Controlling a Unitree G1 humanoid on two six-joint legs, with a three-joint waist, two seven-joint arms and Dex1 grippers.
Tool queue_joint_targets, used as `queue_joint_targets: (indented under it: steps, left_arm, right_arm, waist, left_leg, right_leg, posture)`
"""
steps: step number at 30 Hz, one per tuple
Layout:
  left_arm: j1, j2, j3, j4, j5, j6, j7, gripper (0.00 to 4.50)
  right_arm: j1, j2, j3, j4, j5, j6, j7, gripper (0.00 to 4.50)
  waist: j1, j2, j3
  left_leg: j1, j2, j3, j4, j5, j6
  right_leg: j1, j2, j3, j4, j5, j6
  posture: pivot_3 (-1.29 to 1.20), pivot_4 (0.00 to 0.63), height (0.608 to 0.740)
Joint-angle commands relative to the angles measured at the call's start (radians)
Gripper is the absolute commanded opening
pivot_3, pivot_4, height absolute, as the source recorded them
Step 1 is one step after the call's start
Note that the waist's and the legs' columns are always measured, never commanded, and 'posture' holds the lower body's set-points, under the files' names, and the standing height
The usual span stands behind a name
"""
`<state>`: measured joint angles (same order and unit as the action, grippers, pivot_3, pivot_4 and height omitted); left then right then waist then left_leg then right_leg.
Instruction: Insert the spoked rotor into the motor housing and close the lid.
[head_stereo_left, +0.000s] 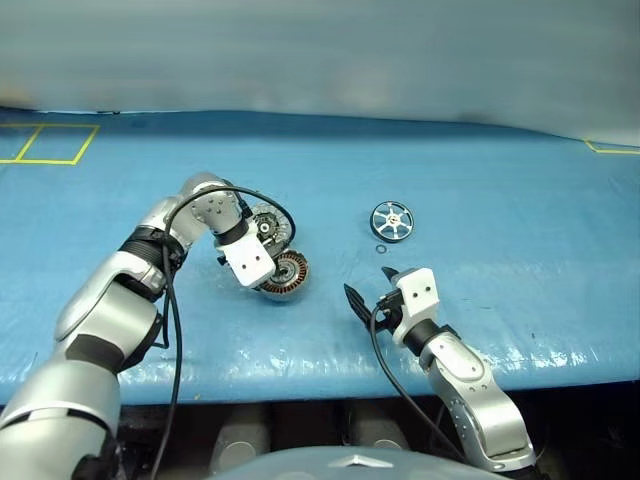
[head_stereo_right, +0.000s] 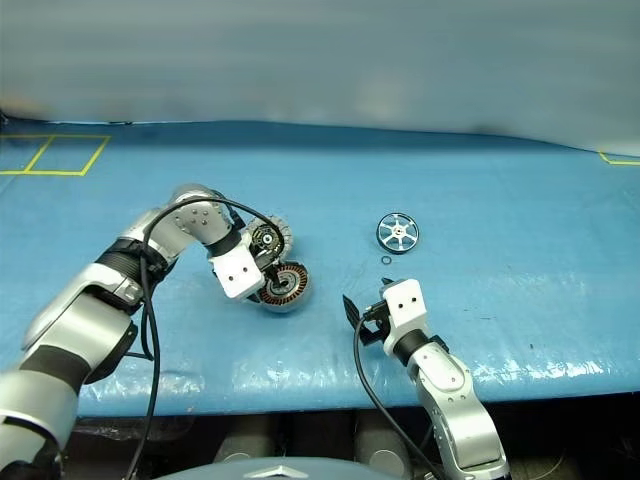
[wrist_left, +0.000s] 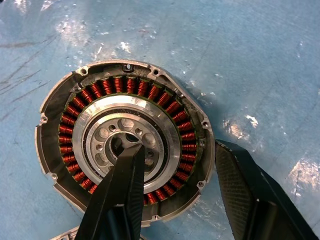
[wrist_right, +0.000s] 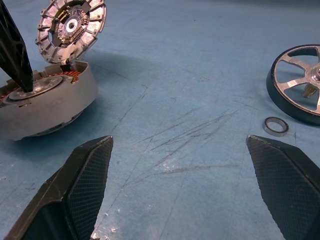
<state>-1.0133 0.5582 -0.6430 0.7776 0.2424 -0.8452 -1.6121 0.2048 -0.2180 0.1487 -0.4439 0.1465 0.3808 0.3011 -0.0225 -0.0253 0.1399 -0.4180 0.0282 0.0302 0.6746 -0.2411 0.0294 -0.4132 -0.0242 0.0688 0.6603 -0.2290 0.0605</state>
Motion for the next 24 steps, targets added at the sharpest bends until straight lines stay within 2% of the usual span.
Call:
queue_joint_targets:
  steps: [1,11,22,24]
  left_arm:
    - [-0.034,0.009,-0.026,-0.027,0.038,-0.08,0.006,1.89]
    - [-0.095,-0.007,-0.095,-0.022,0.187,-0.197,0.101,1.89]
    - [-0.107,-0.022,-0.104,-0.069,0.216,-0.086,0.117,1.89]
    - [-0.11,-0.024,-0.105,-0.07,0.21,-0.087,0.116,2.56]
  right_arm:
    - [0.004,0.006,-0.005,-0.031,0.009,-0.004,-0.004,4.5]
    - [0.015,0.013,-0.009,-0.042,0.011,-0.006,-0.009,4.5]
    - [0.018,0.023,-0.006,-0.04,0.007,-0.011,-0.019,4.5]
    - [0.017,0.022,-0.007,-0.04,0.007,-0.009,-0.02,4.5]
  waist:
    - [0.0,0.0,0.0]
    - [-0.001,0.0,0.0]
    - [0.001,0.0,0.0]
    - [0.001,0.0,0.0]
  left_leg:
    - [0.0,0.0,0.0,0.0,0.0,0.0]
    - [0.0,0.0,0.001,0.003,0.0,0.0]
    - [0.0,0.001,0.0,0.005,0.0,0.0]
    - [0.0,0.001,0.0,0.005,0.0,0.0]
  right_leg:
    - [0.0,0.0,0.0,0.0,0.0,0.001]
    - [0.001,0.0,0.0,0.001,-0.002,0.004]
    - [0.001,0.0,0.0,0.002,-0.002,0.005]
    - [0.002,0.0,0.0,0.002,-0.002,0.005]
  posture:
    - [0.0,0.15,0.74]
    - [0.0,0.15,0.74]
    - [0.0,0.15,0.74]
    - [0.0,0.15,0.74]
